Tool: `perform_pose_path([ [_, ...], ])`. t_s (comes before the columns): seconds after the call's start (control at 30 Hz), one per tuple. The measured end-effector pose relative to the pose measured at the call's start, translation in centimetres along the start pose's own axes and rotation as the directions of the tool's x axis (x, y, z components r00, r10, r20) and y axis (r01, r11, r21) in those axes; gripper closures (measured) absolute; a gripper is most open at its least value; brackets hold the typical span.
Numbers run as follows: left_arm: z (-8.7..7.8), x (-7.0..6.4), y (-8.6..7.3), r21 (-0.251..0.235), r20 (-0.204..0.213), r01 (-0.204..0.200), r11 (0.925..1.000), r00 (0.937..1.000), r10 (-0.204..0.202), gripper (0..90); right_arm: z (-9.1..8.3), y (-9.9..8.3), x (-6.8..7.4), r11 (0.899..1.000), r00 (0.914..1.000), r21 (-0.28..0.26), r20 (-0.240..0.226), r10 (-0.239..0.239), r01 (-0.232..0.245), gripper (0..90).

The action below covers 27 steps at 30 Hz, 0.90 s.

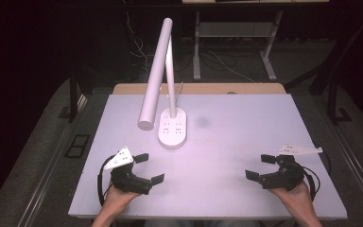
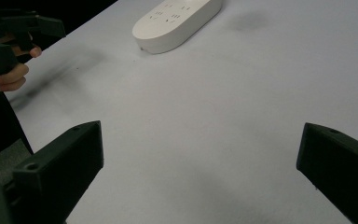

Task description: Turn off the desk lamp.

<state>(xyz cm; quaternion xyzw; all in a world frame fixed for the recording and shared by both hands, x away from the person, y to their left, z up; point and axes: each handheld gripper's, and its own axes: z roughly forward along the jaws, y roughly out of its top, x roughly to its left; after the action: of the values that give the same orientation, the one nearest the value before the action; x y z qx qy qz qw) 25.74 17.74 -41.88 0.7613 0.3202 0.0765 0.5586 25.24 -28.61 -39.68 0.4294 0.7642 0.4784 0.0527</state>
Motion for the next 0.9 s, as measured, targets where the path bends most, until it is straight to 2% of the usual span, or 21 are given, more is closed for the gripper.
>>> perform_pose_path([
  [0.57, 0.1, 0.0, 0.0, -0.005, 0.0, 0.006, 1.0, 1.0, -0.006, 0.0, 0.9, 2.4, -0.2, 0.999, 0.9991, 0.039, -0.026, -0.032, 0.033, 0.4],
  [0.9, 0.1, 0.0, -0.1, -0.003, -0.002, 0.007, 1.0, 1.0, -0.007, 0.0, 1.6, 3.8, -0.3, 0.998, 0.999, 0.058, -0.037, -0.025, 0.027, 0.4],
])
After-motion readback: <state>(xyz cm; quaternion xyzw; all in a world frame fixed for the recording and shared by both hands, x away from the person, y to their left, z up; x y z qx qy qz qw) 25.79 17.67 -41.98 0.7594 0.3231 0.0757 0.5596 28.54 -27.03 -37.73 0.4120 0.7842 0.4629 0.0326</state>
